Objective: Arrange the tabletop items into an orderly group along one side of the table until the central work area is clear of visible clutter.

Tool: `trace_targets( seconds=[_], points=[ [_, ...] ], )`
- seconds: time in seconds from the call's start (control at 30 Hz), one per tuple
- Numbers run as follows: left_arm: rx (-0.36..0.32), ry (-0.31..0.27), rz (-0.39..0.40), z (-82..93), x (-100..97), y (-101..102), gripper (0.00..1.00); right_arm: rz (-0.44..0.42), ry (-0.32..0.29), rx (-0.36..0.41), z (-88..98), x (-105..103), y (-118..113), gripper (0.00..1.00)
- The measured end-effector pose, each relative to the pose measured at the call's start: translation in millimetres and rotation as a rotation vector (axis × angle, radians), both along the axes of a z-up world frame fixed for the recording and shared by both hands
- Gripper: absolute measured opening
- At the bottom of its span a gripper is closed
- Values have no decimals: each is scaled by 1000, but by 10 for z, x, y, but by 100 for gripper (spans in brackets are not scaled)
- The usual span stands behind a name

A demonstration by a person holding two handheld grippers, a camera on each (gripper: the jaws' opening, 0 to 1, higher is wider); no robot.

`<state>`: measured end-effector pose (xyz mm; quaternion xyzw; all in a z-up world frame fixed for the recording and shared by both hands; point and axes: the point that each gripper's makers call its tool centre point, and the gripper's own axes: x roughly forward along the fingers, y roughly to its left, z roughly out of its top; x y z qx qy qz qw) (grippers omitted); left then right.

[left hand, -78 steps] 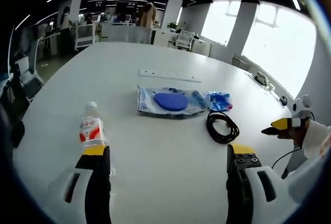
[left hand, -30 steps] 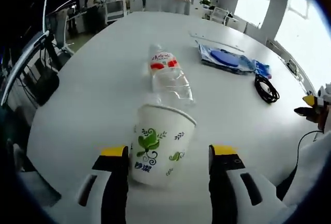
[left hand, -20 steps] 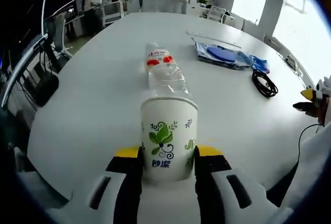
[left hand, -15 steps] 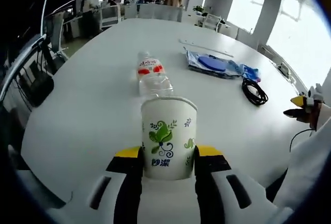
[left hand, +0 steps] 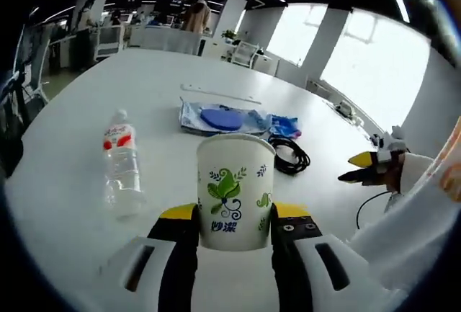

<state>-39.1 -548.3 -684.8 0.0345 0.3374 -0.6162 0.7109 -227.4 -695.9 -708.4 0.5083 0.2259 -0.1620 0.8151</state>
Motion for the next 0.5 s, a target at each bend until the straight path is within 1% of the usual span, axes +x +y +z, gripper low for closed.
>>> trace_targets(
  seconds=[0.03,0.07,0.17,0.27,0.33,0.37,0.43,0.47,0.5],
  points=[
    [-9,-5,-23,24,-38,-68,38,3,-6,6,10,12,18,55],
    [-17,-16,-64,57,-104,-162,38,6,-13,9,24,28,35,55],
    [-38,-22,-120,124,-215,-328,38,22,-26,9,56,61,64,56],
    [-73,-7,-172,217,-338,-504,38,28,-42,14,81,88,76,56],
    [-100,15,-201,282,-428,-586,38,30,-59,27,102,112,91,57],
    [-113,27,-203,306,-453,-614,38,30,-65,31,110,123,102,57],
    [-165,112,-198,399,-566,-678,38,40,-82,33,140,153,136,58],
    [-198,166,-194,456,-623,-709,38,47,-90,31,158,168,154,58],
    [-221,195,-187,492,-647,-725,38,59,-106,25,190,200,177,58]
  ],
)
